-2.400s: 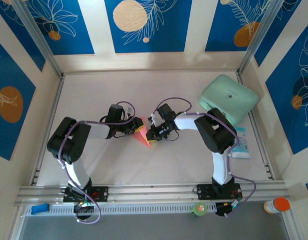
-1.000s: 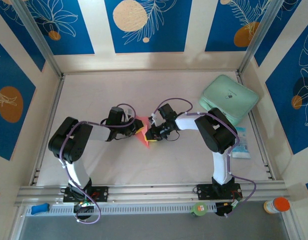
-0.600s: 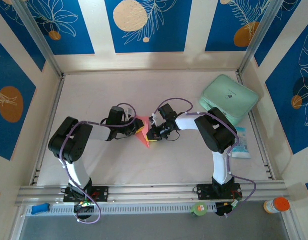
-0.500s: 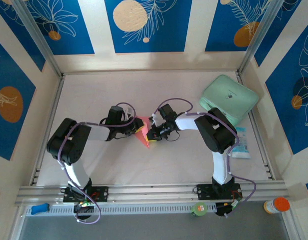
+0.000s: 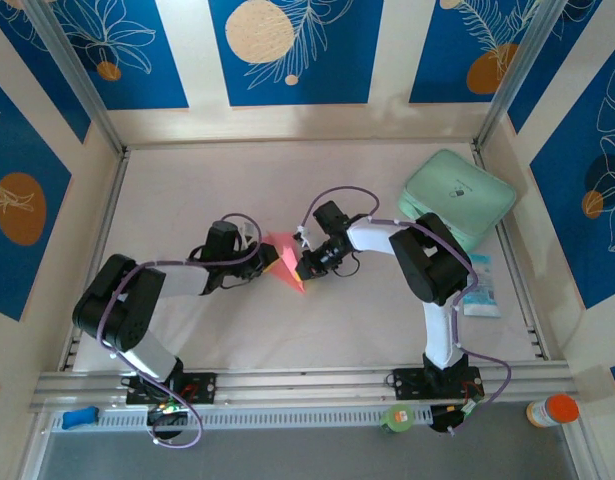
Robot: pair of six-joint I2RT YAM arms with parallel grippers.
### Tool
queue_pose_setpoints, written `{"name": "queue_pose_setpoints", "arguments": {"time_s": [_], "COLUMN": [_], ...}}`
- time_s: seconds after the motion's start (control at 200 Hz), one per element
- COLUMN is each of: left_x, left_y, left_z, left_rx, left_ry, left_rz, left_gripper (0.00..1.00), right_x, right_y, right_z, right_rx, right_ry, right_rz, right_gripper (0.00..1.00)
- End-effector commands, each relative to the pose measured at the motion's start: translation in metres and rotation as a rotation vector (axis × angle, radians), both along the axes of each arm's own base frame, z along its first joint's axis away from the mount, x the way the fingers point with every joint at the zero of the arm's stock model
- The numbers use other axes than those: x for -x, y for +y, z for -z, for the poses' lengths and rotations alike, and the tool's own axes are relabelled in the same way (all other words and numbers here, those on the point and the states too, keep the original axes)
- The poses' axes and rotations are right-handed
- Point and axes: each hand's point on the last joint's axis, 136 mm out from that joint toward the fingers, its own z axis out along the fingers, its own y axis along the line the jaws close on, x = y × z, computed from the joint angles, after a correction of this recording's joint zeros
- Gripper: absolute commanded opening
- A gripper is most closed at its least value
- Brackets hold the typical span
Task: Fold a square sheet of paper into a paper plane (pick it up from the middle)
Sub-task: Fourth fold the wing at the center of the table.
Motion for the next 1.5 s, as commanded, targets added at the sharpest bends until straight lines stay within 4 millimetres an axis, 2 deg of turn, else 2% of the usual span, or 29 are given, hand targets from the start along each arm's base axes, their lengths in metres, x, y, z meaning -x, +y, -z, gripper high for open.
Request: {"name": "queue_pose_setpoints", "arguments": {"time_s": [0.0, 0.25, 0.53, 0.825, 1.496], "left_x": [0.003, -0.005, -0.010, -0.012, -0.017], "left_y": [0.001, -0.017, -0.032, -0.037, -0.042], "left_z": [0.001, -0.003, -0.005, -0.004, 0.011], "left_rx": [-0.016, 0.037, 0.075, 0.076, 0.069], "left_ry": [-0.015, -0.030, -0.029, -0.028, -0.001], "left_rz": [0.010, 0.053, 0.081, 0.090, 0.099], "left_gripper": [0.27, 0.26, 0.23, 0.23, 0.23], "right_x": [0.011, 0.019, 0.017, 0.014, 0.015], "right_y": [-0.004, -0.005, -0.005, -0.009, -0.009], "right_z": [0.001, 0.001, 0.005, 0.012, 0.014], "right_rx": [0.000, -0.029, -0.022, -0.001, 0.011], "right_ry": [0.018, 0.055, 0.070, 0.082, 0.102], "right_rz": [-0.086, -0.098, -0.080, -0.059, -0.042], "right_gripper": [0.02, 0.02, 0.04, 0.06, 0.11]}}
